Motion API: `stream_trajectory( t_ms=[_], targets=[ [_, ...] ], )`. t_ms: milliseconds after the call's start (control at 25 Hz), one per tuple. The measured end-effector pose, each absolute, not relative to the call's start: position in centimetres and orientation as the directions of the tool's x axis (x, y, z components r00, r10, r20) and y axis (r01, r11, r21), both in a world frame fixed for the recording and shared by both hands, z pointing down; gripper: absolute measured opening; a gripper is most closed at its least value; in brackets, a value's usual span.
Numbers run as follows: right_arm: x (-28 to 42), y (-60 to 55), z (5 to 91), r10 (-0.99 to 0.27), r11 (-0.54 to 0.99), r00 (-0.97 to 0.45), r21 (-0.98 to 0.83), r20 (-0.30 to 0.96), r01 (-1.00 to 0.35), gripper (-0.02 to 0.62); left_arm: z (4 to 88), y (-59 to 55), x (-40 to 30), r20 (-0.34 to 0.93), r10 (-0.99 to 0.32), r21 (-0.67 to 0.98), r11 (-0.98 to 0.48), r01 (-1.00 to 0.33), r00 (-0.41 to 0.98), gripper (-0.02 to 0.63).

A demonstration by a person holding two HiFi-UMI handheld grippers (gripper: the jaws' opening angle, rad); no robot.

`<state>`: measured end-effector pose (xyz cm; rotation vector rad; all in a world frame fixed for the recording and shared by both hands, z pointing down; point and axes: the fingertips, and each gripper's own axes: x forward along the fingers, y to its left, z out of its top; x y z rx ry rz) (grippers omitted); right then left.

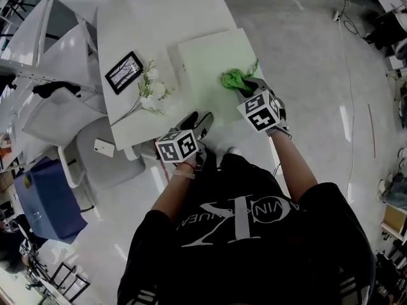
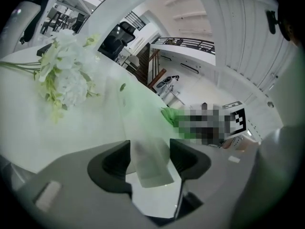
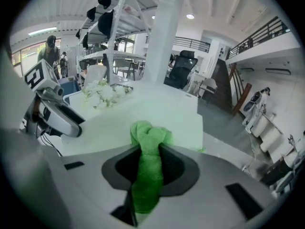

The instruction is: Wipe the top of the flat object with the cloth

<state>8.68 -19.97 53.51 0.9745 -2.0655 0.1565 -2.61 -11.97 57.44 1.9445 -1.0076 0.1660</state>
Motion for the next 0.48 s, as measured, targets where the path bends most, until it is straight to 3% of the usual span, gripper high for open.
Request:
stream_trajectory(
  t_ms=[480],
  targets=[
    [16.5,-20.7,53.1,-0.642,0.532,-0.294,0.136,0.708,-0.835,0.078,57.1,-11.8,-2.8,0.476,-0.622,0.648,-0.230,-0.726,0.622,0.268]
  ],
)
